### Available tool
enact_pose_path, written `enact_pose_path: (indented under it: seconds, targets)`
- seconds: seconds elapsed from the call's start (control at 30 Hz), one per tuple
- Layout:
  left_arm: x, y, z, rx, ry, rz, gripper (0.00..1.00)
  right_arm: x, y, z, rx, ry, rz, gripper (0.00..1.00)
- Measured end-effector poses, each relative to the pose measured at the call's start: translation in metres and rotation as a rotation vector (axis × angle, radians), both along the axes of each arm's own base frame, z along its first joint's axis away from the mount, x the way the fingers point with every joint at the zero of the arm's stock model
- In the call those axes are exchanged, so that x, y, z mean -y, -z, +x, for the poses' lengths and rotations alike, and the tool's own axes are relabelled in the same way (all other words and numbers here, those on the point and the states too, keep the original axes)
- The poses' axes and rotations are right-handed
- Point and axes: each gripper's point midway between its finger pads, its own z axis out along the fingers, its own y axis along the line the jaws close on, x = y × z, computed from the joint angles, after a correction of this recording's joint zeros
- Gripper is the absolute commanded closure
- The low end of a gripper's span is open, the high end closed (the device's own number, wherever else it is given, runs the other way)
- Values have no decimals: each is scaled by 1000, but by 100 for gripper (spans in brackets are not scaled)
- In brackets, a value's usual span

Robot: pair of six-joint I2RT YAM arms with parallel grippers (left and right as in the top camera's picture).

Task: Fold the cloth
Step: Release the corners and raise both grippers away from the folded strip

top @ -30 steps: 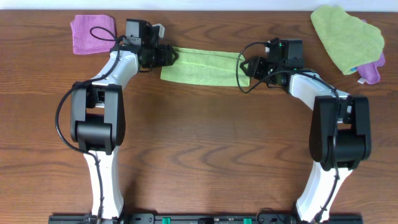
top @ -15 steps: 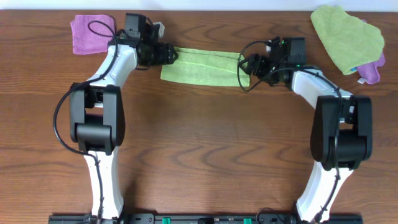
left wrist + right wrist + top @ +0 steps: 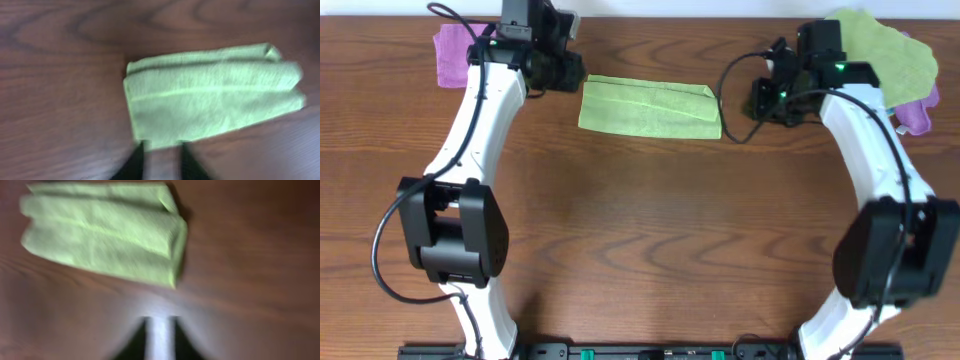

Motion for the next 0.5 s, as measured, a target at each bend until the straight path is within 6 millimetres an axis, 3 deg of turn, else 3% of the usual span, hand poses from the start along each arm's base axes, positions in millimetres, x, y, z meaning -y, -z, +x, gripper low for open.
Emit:
enact_pose_path:
  seconds: [0.13, 0.23, 0.4, 0.5]
  targets:
    - [-3, 5, -2, -4, -4, 68, 94, 17, -6, -18, -33, 1, -108, 98]
    - [-1, -1, 8, 51, -11, 85, 94, 23, -4, -21, -40, -3, -149, 98]
    - [13, -17, 31, 176, -3, 77, 94, 23, -4, -19, -29, -18, -179, 98]
    - [25, -6, 34, 175, 20, 81, 94, 18, -4, -19, -22, -30, -184, 99]
